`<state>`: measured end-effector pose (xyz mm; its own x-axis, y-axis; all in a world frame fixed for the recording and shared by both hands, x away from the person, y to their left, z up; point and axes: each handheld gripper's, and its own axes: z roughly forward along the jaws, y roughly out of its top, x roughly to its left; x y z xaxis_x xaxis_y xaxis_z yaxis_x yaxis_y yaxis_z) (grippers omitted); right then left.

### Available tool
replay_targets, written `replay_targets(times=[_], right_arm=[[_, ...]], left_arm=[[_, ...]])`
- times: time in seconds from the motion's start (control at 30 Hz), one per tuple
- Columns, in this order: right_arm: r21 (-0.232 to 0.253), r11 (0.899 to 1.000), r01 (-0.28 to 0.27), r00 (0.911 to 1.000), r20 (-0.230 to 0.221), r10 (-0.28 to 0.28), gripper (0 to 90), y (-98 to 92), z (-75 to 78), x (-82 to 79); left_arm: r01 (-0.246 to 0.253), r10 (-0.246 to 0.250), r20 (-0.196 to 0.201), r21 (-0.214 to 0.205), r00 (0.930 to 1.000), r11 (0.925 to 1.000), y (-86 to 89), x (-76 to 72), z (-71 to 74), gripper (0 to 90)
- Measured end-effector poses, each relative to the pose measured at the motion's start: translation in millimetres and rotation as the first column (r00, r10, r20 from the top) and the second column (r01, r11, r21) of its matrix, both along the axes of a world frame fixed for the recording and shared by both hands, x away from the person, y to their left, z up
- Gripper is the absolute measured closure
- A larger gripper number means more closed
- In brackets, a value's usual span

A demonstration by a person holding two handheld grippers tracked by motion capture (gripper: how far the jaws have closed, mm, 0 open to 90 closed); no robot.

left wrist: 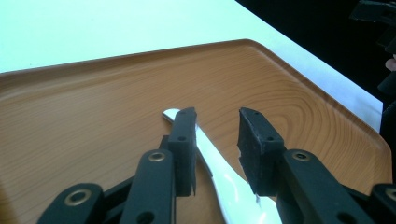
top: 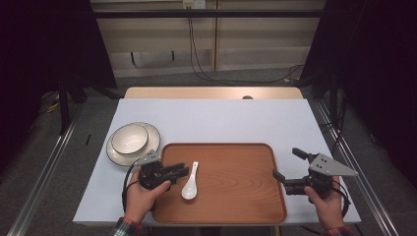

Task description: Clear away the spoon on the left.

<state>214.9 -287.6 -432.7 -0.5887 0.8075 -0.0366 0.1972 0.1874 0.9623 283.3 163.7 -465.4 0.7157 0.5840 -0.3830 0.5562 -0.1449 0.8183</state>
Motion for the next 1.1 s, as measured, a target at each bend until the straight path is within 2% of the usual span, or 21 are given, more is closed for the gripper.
replay_targets(times=[0.27,0.53,0.57,0.77,0.87,1.1], right_arm=[[-0.003,1.000,0.002,1.0000,-0.004,-0.002,1.7,0.6,-0.4,0.1],[-0.008,1.000,-0.005,1.0000,-0.003,0.005,1.7,0.8,-0.4,0.0],[-0.007,1.000,-0.003,1.0000,-0.002,0.003,1.7,0.8,-0.4,0.0],[-0.005,1.000,-0.007,1.0000,-0.003,0.007,1.7,0.9,-0.2,-0.3],[-0.005,1.000,-0.006,1.0000,-0.002,0.006,1.7,0.8,-0.2,-0.2],[-0.005,1.000,-0.007,1.0000,-0.001,0.007,1.7,0.7,-0.1,-0.4]], left_arm=[[-0.012,0.012,0.016,-0.021,0.9998,0.9997,3.8,-0.2,5.0,60.9],[-0.022,0.024,0.054,-0.042,0.9983,0.9989,8.6,-0.5,11.5,54.1],[-0.031,0.032,0.056,-0.026,0.9979,0.9992,9.7,-0.9,13.0,53.6],[-0.016,0.019,0.077,-0.040,0.9969,0.9991,13.1,-0.7,16.8,47.4],[-0.005,0.010,0.104,-0.043,0.9945,0.9991,14.5,-1.6,20.2,44.0],[-0.021,0.026,0.127,-0.042,0.9915,0.9989,18.9,-2.3,24.3,39.3]])
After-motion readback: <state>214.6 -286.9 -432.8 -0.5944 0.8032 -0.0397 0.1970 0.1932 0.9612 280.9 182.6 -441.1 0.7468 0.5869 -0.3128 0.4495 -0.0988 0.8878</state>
